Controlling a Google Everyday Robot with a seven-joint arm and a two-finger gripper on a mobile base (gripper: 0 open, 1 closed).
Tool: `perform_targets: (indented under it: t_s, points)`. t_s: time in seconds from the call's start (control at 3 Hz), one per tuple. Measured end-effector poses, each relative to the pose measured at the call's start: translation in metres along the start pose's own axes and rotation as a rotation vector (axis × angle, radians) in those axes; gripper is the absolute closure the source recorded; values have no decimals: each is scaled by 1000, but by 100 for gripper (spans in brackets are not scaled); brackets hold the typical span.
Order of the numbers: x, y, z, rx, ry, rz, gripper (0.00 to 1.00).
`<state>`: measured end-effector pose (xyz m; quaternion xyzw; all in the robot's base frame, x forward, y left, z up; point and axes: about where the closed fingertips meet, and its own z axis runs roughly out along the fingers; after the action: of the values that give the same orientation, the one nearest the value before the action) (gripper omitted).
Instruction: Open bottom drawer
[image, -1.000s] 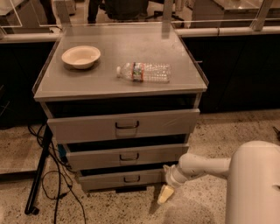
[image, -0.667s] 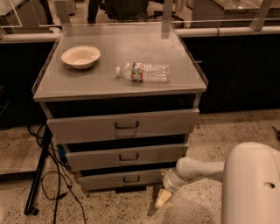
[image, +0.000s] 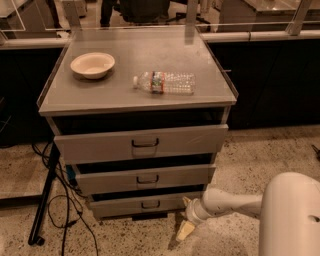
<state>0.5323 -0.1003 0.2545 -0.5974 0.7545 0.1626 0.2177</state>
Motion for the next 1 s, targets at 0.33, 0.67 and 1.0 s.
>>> perform_targets:
  t_s: [0.33, 0.67, 1.0]
  points:
    - [-1, -10, -1, 66, -46, -9, 0]
    - [-3, -9, 1, 62, -53, -12, 0]
    - [-6, -37, 13, 98, -70, -38, 0]
